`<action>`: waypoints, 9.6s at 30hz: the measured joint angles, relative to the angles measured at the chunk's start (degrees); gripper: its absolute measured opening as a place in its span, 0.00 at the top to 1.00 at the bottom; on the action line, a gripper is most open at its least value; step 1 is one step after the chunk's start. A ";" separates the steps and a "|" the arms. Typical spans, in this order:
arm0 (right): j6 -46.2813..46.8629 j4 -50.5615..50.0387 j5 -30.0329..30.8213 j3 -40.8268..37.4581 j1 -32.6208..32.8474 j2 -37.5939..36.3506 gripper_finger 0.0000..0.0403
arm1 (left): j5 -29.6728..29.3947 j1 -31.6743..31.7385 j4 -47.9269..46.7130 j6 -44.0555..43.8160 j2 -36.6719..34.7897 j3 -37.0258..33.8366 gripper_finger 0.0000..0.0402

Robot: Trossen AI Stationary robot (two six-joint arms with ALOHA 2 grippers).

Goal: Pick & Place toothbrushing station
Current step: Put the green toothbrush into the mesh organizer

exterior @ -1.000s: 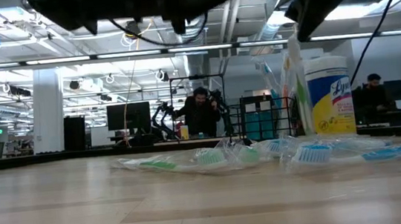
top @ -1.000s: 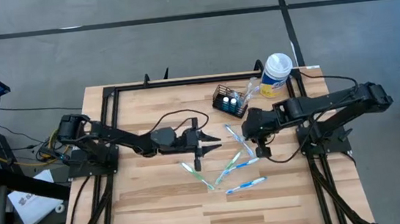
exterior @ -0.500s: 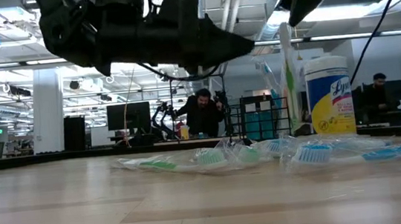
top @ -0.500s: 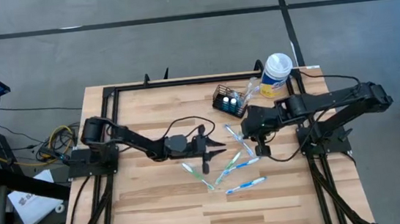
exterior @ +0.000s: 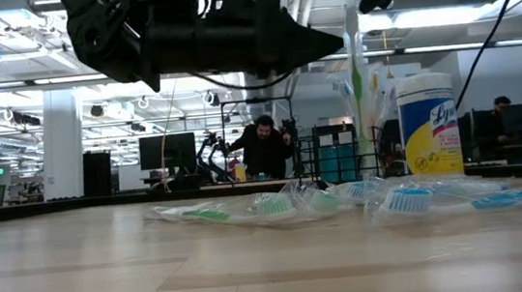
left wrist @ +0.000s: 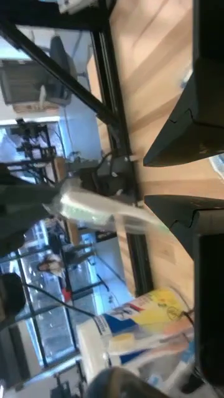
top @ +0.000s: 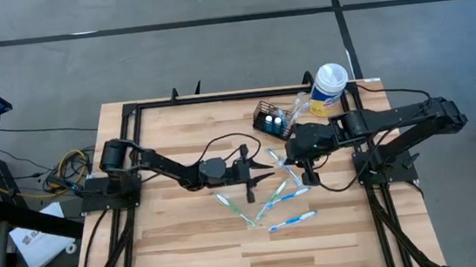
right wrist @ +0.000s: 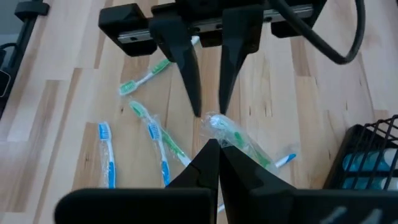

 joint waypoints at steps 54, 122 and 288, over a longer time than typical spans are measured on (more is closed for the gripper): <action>-3.14 6.76 -1.27 -0.04 0.89 0.50 1.00 | 0.34 0.55 3.55 0.50 0.72 2.51 0.95; -2.07 29.43 -0.39 -18.73 0.99 0.15 0.75 | 8.45 26.77 -19.77 -6.54 -7.76 14.86 0.99; -1.41 31.61 -1.07 -19.80 0.21 0.51 0.75 | 13.51 -10.80 -78.35 -4.72 1.74 18.00 0.71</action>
